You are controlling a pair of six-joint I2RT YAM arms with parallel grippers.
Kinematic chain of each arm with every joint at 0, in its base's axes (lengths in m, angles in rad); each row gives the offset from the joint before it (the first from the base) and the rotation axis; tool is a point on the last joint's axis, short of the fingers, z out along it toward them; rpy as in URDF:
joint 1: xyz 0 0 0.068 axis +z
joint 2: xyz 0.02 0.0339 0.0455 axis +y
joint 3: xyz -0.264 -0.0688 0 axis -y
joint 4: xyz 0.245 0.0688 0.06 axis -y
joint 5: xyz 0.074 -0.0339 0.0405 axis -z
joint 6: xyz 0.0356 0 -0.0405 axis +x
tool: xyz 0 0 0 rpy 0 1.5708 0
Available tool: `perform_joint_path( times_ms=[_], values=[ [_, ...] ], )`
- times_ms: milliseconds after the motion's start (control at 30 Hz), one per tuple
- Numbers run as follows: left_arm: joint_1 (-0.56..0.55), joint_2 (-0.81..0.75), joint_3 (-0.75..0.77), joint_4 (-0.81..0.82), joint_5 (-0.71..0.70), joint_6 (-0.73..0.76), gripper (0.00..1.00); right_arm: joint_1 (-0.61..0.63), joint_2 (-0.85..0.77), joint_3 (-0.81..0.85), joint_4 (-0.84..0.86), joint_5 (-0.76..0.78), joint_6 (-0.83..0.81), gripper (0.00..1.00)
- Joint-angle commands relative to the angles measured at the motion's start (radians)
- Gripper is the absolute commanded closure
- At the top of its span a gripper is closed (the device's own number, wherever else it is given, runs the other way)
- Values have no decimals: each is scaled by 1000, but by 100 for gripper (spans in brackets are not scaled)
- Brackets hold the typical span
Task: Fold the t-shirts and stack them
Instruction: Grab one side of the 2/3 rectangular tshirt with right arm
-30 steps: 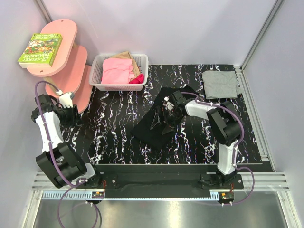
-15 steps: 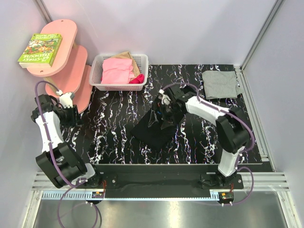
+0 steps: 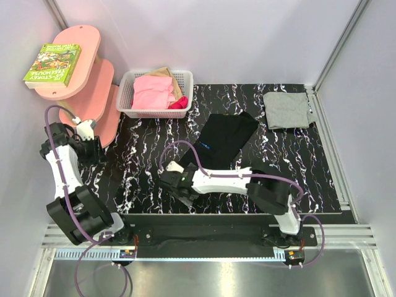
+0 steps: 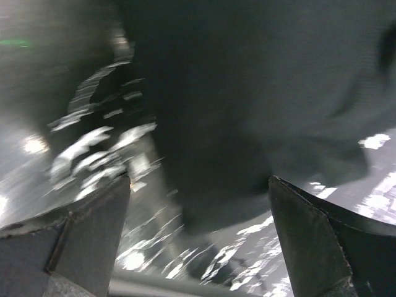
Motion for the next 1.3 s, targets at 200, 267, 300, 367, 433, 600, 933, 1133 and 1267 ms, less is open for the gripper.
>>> perform_joint_path(
  times_ms=[200, 267, 300, 367, 433, 600, 933, 1133, 1267],
  values=[
    [7, -19, 37, -4, 14, 2, 64, 11, 150, 120, -35, 398, -36, 0],
    [7, -20, 42, -4, 16, 2, 64, 22, 173, 147, -35, 402, -38, 0],
    [7, -19, 43, -7, 14, 3, 64, 25, 179, 153, -35, 398, -39, 0],
    [7, -19, 51, -8, 14, 3, 64, 36, 196, 173, -33, 389, -39, 0],
    [7, -16, 54, -11, 14, 8, 64, 53, 205, 187, -36, 386, -39, 0],
    [7, -15, 55, -16, 14, 14, 64, 74, 248, 233, -44, 346, -24, 0],
    [7, -22, 54, -18, 8, 22, 64, 61, 311, 259, -44, 340, -7, 0],
    [7, -22, 54, -18, 2, 26, 64, 1, 305, 206, 11, 290, -1, 19],
    [8, -22, 57, -18, 3, 26, 64, -18, 307, 190, 23, 271, -1, 33]
  ],
)
